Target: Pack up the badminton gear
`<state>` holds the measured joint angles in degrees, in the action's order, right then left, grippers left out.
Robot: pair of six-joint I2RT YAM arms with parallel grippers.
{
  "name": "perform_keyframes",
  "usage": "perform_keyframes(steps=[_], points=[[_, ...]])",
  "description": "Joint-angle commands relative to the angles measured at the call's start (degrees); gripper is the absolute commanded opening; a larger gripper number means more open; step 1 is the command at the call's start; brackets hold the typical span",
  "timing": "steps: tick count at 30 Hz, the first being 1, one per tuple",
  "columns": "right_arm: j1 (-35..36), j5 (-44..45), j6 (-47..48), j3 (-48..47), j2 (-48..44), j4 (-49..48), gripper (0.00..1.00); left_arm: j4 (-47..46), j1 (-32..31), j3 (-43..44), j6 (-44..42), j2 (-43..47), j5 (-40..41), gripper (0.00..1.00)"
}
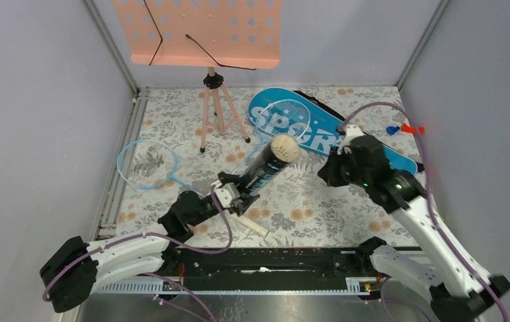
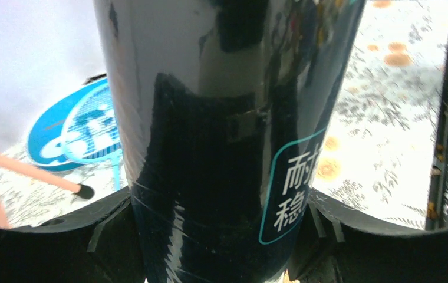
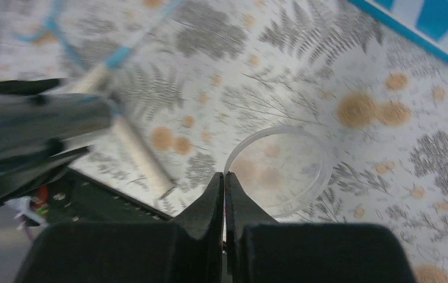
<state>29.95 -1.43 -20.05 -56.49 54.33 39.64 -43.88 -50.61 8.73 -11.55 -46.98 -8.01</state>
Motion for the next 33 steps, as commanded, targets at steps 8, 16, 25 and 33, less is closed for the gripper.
perform_keyframes(steps=[8,16,25,33], points=[[0.37,-14.08,6.07,-18.61,-15.44,14.49,0.00,8.39,0.24,11.61,-9.01,-4.77,-17.14,0.27],[0.32,-18.92,6.50,-33.41,-10.20,20.15,0.00,10.83,0.30,18.54,-8.25,-17.16,-17.33,0.26],[0.41,-20.19,5.09,-37.11,-4.48,20.91,0.00,11.78,0.25,21.01,-11.62,-21.97,-21.94,0.27],[0.36,-23.89,4.76,-40.26,-0.85,24.76,0.00,11.57,0.43,22.37,-12.82,-25.70,-22.53,0.24]])
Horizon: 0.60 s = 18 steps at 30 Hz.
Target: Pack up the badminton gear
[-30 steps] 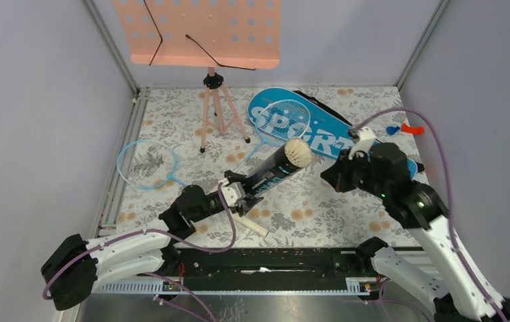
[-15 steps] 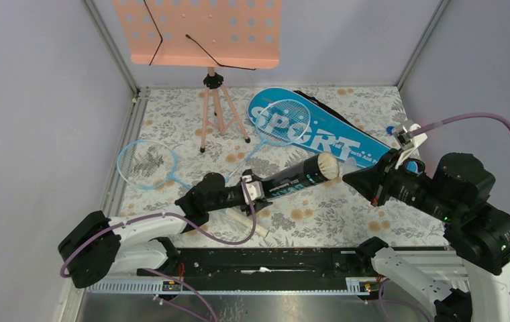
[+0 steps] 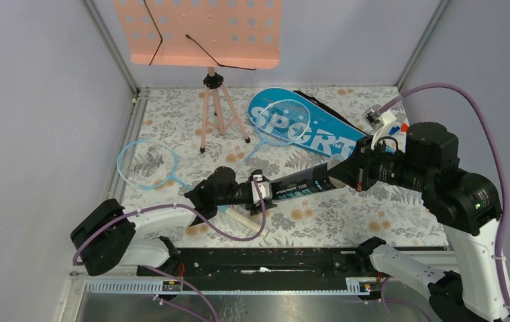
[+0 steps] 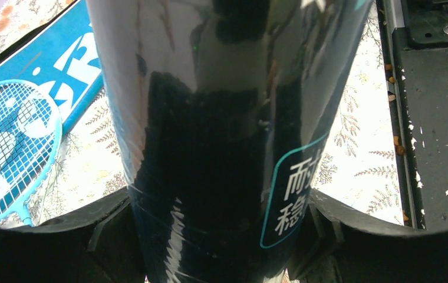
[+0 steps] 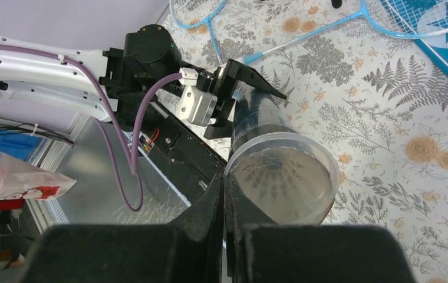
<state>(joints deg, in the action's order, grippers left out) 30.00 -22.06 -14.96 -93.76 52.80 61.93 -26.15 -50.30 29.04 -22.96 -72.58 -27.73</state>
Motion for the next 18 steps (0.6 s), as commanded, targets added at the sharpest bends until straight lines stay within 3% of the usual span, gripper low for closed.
perform_keyframes(steps=[1,7,18], points=[[0.32,-3.29,-0.32,-3.12,0.95,3.23,0.00,-6.48,0.18,2.00,-1.24,-0.14,-3.23,0.24],[0.32,-8.95,-1.23,-5.78,3.92,7.75,0.00,-8.94,0.29,1.71,-0.58,-1.21,-4.83,0.24],[0.32,-3.73,0.64,-9.83,7.55,16.52,0.00,-13.58,0.54,-0.32,0.32,-0.98,-6.92,0.24]])
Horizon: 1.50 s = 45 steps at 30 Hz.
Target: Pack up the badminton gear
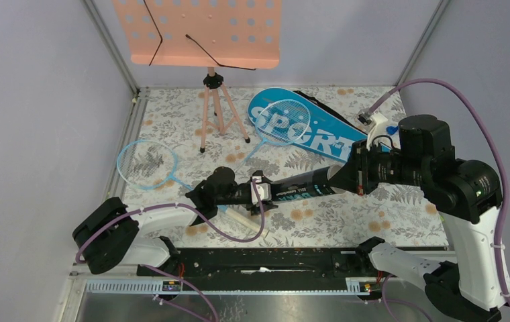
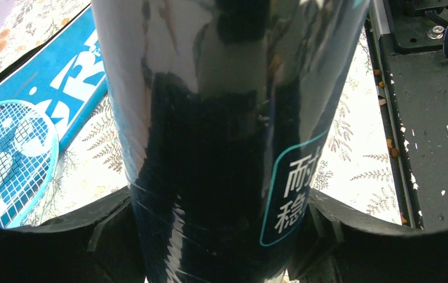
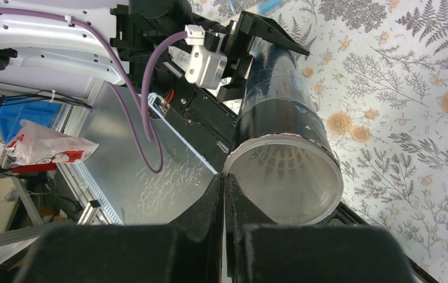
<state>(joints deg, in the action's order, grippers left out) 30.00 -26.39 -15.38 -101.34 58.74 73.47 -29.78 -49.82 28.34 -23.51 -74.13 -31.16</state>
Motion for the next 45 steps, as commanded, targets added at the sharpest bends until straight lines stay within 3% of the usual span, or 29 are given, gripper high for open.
perform_keyframes(steps=[1,8,12,17,30,34,36,45], points=[[0.31,-0.35,1.30,-2.22,1.88,4.98,0.00,-10.43,0.13,0.26,1.10,0.50,-3.62,0.24],[0.32,-5.56,0.32,-0.68,3.28,2.29,0.00,-12.94,0.10,-0.44,1.97,0.50,-5.59,0.24],[0.28,-5.20,-0.14,-1.79,3.48,1.65,0.08,-14.20,0.09,-1.13,2.26,0.89,-6.27,0.24],[0.32,-4.95,-0.55,-2.52,3.44,0.66,0.26,-15.79,0.10,-1.52,3.08,0.74,-7.46,0.24],[0.30,-2.35,-0.28,-5.72,2.62,-0.21,0.51,-17.60,0.09,-2.23,4.00,0.87,-10.25,0.24],[0.32,0.54,0.39,-5.65,2.61,0.34,0.63,-18.28,0.10,-2.73,4.16,1.17,-10.92,0.24],[0.32,1.70,0.64,-5.31,2.56,0.23,0.74,-18.59,0.15,-2.92,4.17,1.35,-11.36,0.24],[0.32,1.23,0.92,-0.36,1.82,-3.69,0.78,-19.53,0.10,-3.03,4.79,1.36,-11.73,0.24]])
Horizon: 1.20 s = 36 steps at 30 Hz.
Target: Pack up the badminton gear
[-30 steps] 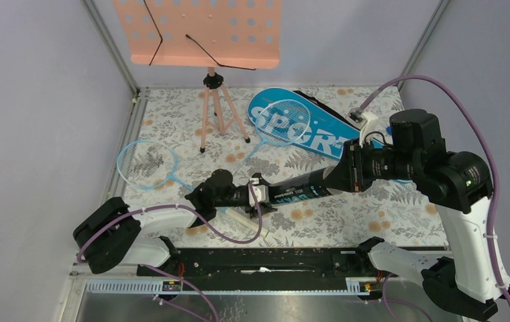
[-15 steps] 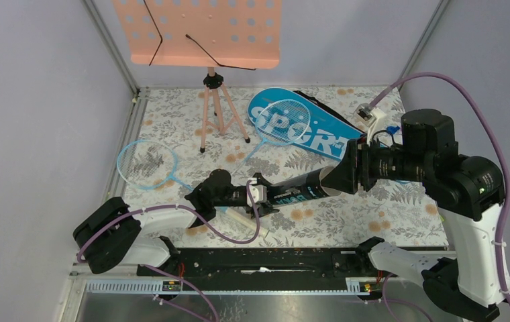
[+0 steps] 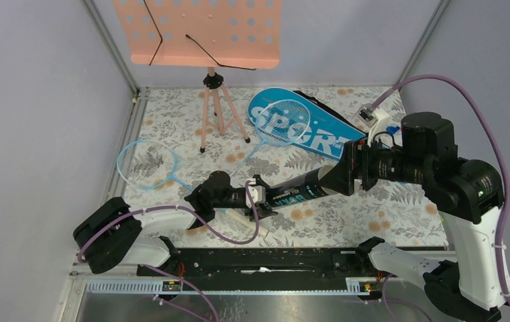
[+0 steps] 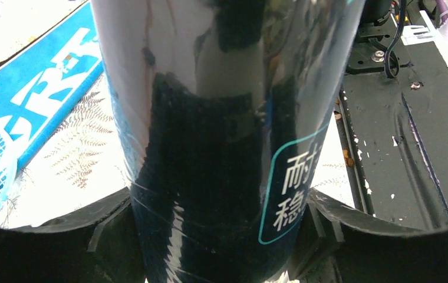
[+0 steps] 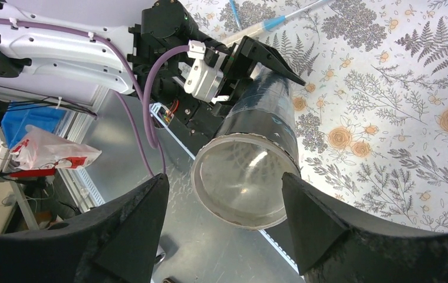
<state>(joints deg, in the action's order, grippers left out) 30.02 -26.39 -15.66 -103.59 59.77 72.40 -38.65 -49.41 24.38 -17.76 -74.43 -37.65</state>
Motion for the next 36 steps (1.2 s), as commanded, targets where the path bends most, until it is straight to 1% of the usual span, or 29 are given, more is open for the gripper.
perform_keyframes(steps=[1,3,6,14,19,27,32,36], points=[[0.30,0.96,1.22,2.16,0.93,-2.98,0.78,-10.58,-0.31,1.00,-0.93,1.58,-5.29,0.24],[0.26,0.39,1.01,2.55,1.37,-3.66,0.79,-10.61,-0.29,1.02,-0.91,1.57,-5.33,0.24],[0.35,0.16,0.91,3.49,1.99,-4.27,0.84,-10.61,-0.29,1.02,-0.87,1.74,-5.65,0.24],[0.77,-2.67,0.41,9.19,1.94,-8.15,0.85,-10.97,-0.26,1.90,0.87,1.54,-4.89,0.23],[3.50,-3.66,-0.43,11.07,2.12,-10.14,0.85,-10.52,-0.17,2.94,2.16,0.97,-4.09,0.23],[4.67,-5.67,-0.86,14.89,2.52,-13.04,0.85,-14.78,0.64,2.82,5.42,0.35,-3.50,0.23],[4.87,-4.32,-0.43,14.75,2.75,-12.91,0.85,-18.40,1.50,2.55,8.14,0.25,-3.31,0.23],[4.91,1.91,0.94,9.32,2.94,-10.42,0.85,-17.62,1.88,2.93,7.97,0.28,-3.55,0.22]])
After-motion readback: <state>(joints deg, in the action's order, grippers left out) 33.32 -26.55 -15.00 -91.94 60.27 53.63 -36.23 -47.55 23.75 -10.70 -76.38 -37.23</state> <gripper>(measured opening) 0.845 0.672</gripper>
